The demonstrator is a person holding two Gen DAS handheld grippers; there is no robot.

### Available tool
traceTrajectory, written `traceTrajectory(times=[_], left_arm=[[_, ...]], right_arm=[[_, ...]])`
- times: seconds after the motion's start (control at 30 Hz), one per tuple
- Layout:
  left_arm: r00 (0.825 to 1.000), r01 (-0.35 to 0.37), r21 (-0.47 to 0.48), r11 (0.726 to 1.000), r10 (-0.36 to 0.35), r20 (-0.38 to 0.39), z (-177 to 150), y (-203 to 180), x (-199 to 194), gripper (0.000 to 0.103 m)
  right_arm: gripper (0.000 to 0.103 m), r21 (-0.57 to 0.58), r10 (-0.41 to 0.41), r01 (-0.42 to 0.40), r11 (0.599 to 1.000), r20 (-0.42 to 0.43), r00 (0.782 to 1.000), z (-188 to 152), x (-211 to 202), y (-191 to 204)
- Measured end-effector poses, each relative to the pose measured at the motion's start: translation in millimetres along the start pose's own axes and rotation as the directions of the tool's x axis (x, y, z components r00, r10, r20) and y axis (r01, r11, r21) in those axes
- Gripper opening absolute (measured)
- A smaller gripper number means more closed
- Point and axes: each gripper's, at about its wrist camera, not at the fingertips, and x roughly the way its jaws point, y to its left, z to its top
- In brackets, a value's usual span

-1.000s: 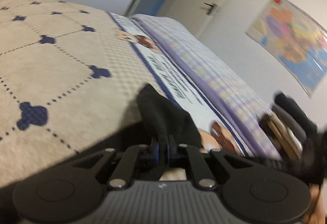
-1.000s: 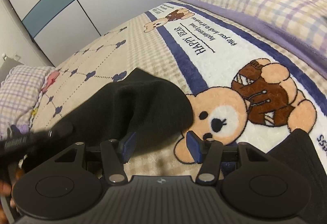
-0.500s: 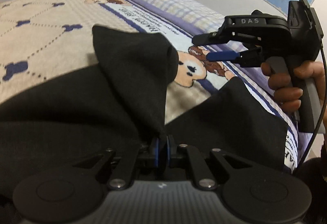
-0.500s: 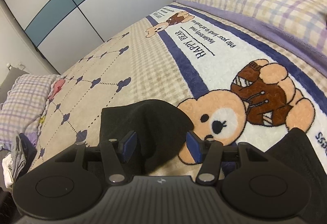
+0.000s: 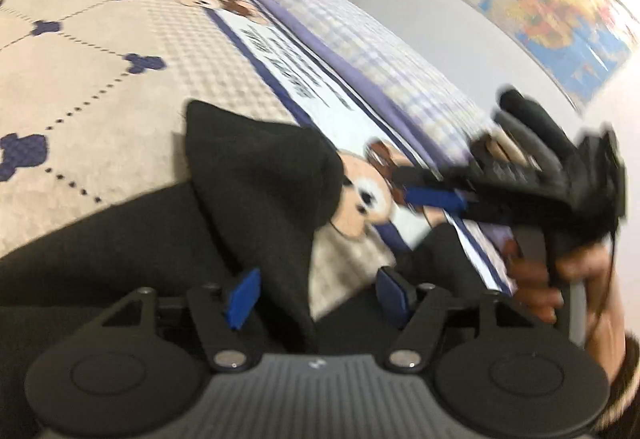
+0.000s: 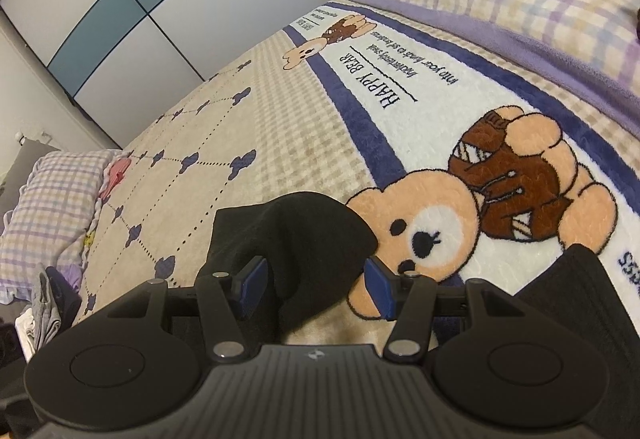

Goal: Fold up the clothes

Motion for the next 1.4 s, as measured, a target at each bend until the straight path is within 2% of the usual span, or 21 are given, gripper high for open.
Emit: traceTrajectory(times=[0.2,0.4,0.43,0.5,0.53,0.57,0.7,0.8,0.87,0.97,1.07,1.17,1.27,1.4], left_arm=[[0.998,-0.029,-0.145,0.989,0.036,0.042,22,24,32,0.066],[0.992,-0.025,-0.303,0.953,0.061,0.108,29,49,60,0.063],[0.991,-0.016,-0.328,0.945,0.059,0.121,29,52,63,0.059],[0.989,0.013,-0.359,0.933,0.041,0.143,29,55,67,0.042],[0.988,0.03,-0.354,0.935,0.026,0.152,30,52,67,0.024],[0.986,0.048,-0.333,0.942,0.01,0.168,29,48,66,0.014],[0.971,0.121,-0.192,0.974,-0.076,0.228,23,17,55,0.012],[0.959,0.176,-0.075,0.982,-0.153,0.239,15,-7,44,0.012],[0.955,0.208,-0.012,0.978,-0.2,0.22,8,-21,40,0.012],[0.958,0.23,0.062,0.971,-0.237,0.161,-10,-40,41,0.012],[0.958,0.254,0.134,0.958,-0.268,0.099,-28,-59,42,0.013],[0.964,0.253,0.177,0.951,-0.263,0.035,-46,-69,47,0.013],[0.973,0.228,0.202,0.953,-0.228,-0.021,-63,-73,55,0.013],[0.981,0.196,0.233,0.952,-0.191,-0.044,-78,-75,55,0.014]], right_arm=[[0.056,0.098,0.023,-0.02,0.995,-0.026,0.999,4,13,-20],[0.052,0.235,0.087,-0.068,0.97,-0.07,0.994,9,24,-39],[0.052,0.257,0.098,-0.075,0.963,-0.076,0.992,10,26,-43],[0.052,0.302,0.121,-0.089,0.949,-0.088,0.989,12,30,-49],[0.052,0.325,0.132,-0.095,0.941,-0.094,0.987,13,32,-52],[0.052,0.347,0.144,-0.102,0.932,-0.099,0.985,14,34,-55],[0.053,0.419,0.178,-0.121,0.9,-0.099,0.979,18,35,-66],[0.055,0.452,0.183,-0.132,0.882,-0.07,0.981,22,26,-73],[0.055,0.485,0.198,-0.145,0.863,-0.06,0.978,23,23,-79],[0.055,0.529,0.216,-0.149,0.835,-0.065,0.974,23,23,-90],[0.055,0.538,0.196,-0.121,0.835,-0.084,0.977,24,25,-98],[0.055,0.535,0.204,-0.125,0.836,-0.091,0.975,24,29,-102],[0.055,0.518,0.213,-0.129,0.846,-0.105,0.971,23,34,-103],[0.055,0.467,0.191,-0.099,0.879,-0.154,0.97,19,40,-95]])
